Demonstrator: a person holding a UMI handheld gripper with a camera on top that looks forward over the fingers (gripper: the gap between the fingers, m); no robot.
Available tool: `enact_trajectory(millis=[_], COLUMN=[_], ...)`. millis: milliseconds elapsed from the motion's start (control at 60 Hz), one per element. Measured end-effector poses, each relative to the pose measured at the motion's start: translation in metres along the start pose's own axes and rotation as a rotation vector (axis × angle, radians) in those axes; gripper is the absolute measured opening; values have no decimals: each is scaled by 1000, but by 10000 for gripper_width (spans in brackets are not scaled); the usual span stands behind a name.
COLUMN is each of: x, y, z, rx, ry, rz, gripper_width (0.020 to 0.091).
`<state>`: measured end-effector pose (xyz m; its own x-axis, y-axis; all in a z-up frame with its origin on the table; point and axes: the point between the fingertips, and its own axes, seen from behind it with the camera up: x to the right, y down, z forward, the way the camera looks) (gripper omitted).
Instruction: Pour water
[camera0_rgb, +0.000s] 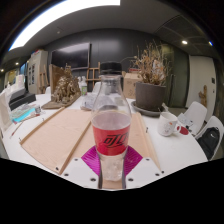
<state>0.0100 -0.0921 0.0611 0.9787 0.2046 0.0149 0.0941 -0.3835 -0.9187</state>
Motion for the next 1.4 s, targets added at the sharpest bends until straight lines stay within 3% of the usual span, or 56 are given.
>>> enact_trajectory(millis=[200,450,633,750,933,1150,1400], x=[-5,4,23,43,75,83,89], y=[-18,-127,-197,-220,-213,-196,-181], z=[-3,5,22,35,64,89,96], rx=[-1,107,132,90,-16,-160,-217], ry=[-21,-103,-297,-422,-524,-603,-620], rz=[-13,258,765,1154,1576,1870,1943], gripper_width=[225,225,224,221,224,222,222])
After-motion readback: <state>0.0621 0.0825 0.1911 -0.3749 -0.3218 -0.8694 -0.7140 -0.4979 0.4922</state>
